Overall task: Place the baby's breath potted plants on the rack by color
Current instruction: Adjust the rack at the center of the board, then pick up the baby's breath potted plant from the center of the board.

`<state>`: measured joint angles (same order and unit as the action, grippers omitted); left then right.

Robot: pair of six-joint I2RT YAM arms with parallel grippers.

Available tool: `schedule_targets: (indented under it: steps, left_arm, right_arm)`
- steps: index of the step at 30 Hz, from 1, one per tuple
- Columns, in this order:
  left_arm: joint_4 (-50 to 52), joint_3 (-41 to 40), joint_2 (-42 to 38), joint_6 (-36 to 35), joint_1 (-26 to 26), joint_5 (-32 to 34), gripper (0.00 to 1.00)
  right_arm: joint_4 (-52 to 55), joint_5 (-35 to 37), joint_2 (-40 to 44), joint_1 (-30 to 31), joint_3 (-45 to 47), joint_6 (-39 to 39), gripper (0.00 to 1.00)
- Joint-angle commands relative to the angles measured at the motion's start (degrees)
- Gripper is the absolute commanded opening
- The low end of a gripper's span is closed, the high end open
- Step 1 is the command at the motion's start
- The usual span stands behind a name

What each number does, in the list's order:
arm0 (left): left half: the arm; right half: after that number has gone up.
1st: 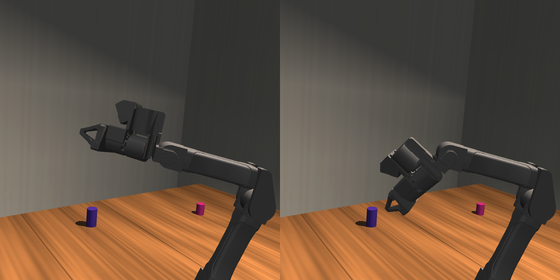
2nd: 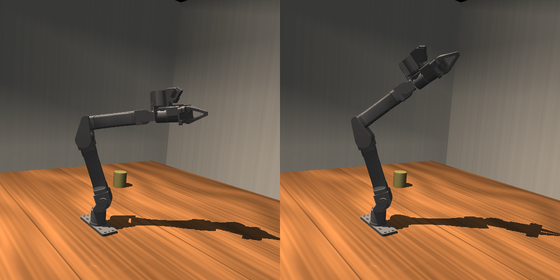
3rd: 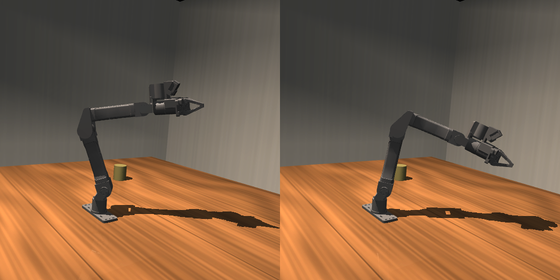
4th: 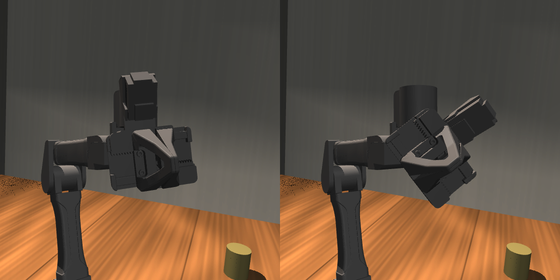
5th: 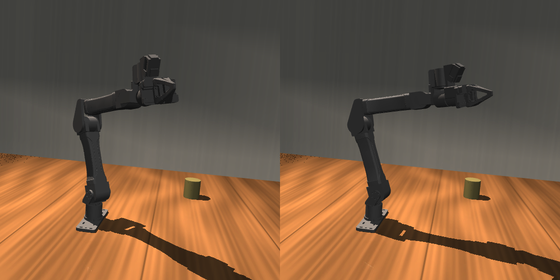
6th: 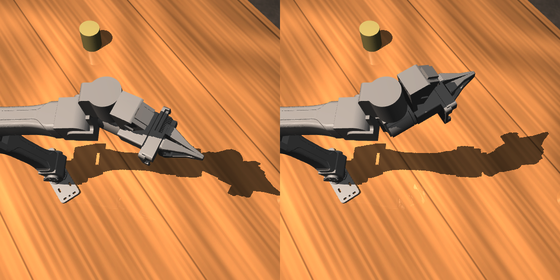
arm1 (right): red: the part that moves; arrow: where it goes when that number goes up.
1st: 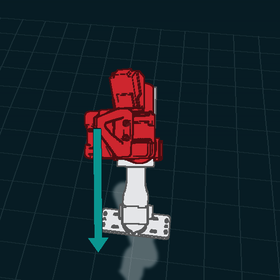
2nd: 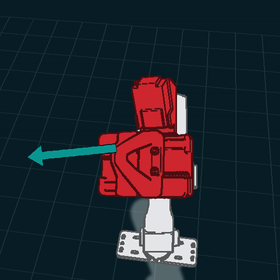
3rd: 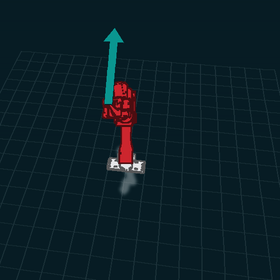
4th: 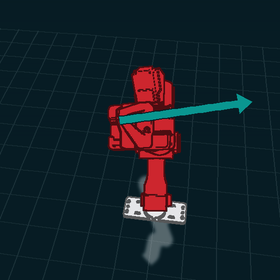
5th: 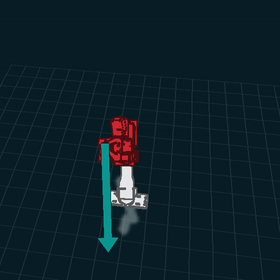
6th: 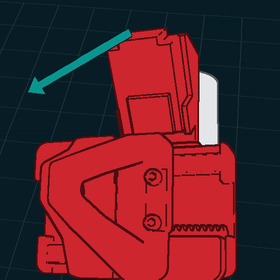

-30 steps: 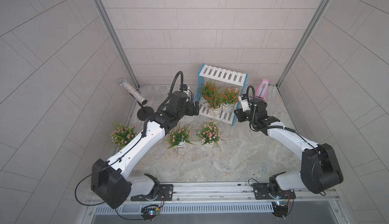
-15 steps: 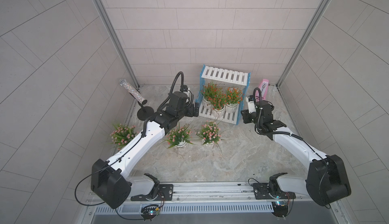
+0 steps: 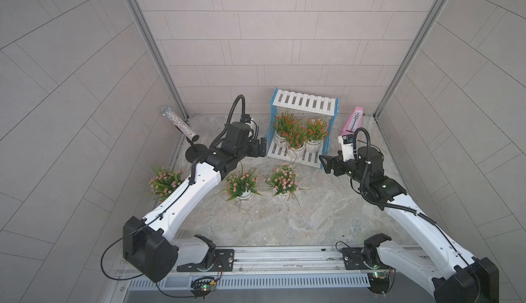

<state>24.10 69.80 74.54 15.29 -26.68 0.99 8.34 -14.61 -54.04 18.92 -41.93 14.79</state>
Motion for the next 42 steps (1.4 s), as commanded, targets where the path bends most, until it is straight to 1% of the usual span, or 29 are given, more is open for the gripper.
schedule_targets:
  steps: [1, 6, 10, 13, 16, 20, 24, 33, 37, 42]
  left_arm:
    - [2.1, 2.6, -0.5, 0.7, 2.0, -1.9, 1.0]
    - [2.5, 3.2, -0.9, 1.8, 5.7, -5.2, 1.0]
    - [2.8, 3.8, -1.2, 1.9, 7.1, -5.9, 1.0]
    - [2.3, 3.5, -1.3, 2.2, 7.7, -6.5, 1.0]
    - [1.6, 2.8, -1.2, 2.6, 8.5, -7.5, 1.0]
    - [0.7, 1.9, -1.4, 2.8, 8.7, -8.0, 1.0]
    - [0.3, 1.2, -2.1, 2.8, 9.1, -7.9, 1.0]
    - [-0.8, 0.2, -3.1, 2.5, 9.3, -8.6, 1.0]
    - [-1.1, 0.1, -3.3, 2.5, 9.3, -8.6, 1.0]
    - [-1.4, 0.1, -3.7, 2.6, 9.4, -8.8, 1.0]
  right_arm:
    - [5.6, 0.8, 0.3, 4.1, 3.3, 1.8, 0.99]
    - [-0.8, 3.2, 1.7, 9.3, 12.8, 8.3, 0.99]
    - [-3.3, 8.9, 1.8, 17.9, 16.5, 8.7, 0.99]
    - [-9.2, 8.9, 1.8, 21.8, 20.0, 9.7, 0.99]
    - [-15.2, 8.6, -1.5, 25.3, 22.2, 8.3, 0.99]
    - [-23.2, 7.7, -8.8, 28.8, 22.6, 4.9, 0.99]
    - [-29.4, 6.7, -15.1, 30.2, 21.2, 2.5, 0.99]
    - [-41.6, 8.9, -24.3, 31.0, 19.0, -2.4, 0.99]
    - [-44.0, 8.8, -29.1, 30.8, 16.0, -4.6, 0.99]
    - [-49.1, 8.9, -34.4, 30.3, 13.3, -5.1, 0.99]
